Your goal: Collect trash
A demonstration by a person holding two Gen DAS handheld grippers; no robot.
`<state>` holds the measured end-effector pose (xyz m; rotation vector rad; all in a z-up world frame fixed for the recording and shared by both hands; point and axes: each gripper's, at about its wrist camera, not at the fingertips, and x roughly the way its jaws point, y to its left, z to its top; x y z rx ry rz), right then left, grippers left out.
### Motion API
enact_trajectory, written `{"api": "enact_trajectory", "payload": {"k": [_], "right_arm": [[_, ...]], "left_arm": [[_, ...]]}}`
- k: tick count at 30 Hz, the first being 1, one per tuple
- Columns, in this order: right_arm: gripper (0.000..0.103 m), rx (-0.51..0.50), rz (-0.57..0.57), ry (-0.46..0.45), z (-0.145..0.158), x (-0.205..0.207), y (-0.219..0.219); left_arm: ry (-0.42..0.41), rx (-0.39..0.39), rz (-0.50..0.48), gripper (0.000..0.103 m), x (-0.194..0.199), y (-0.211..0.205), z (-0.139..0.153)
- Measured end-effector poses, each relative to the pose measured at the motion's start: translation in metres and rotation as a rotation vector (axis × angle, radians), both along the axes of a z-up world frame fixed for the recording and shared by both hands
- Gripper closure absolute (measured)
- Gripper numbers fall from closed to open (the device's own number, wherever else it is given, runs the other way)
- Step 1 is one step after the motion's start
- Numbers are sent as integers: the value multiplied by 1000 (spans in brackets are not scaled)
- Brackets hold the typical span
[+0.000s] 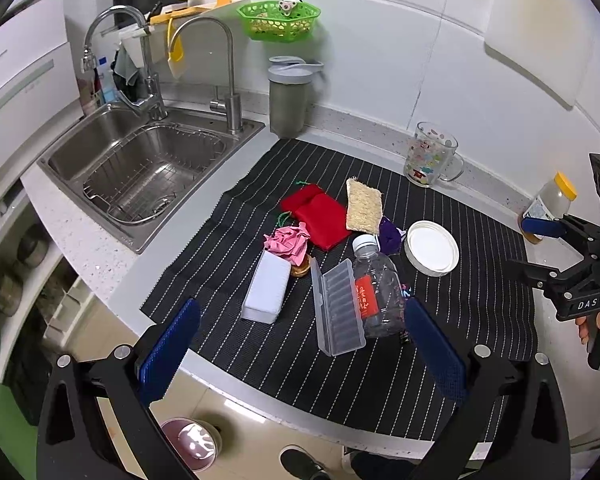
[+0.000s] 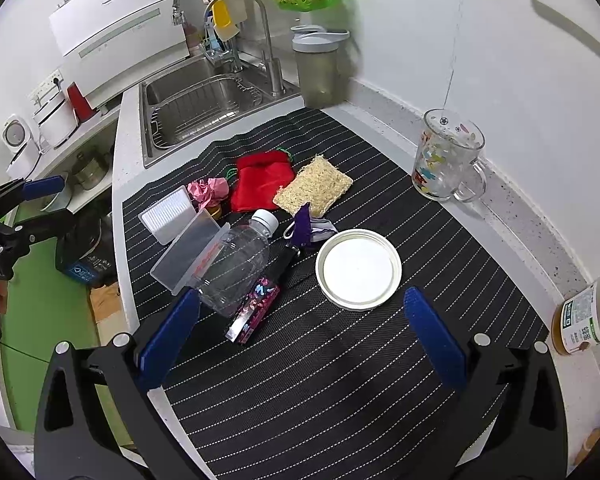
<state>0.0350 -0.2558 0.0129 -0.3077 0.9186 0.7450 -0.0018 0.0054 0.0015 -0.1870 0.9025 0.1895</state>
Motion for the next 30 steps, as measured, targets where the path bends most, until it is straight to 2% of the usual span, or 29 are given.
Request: {"api": "enact_trajectory", "payload": {"k": [30], "right_arm": [[3,-23,7,-3,-8,3,4]], "left_arm": [[9,-11,21,6,0,12,-5]]}}
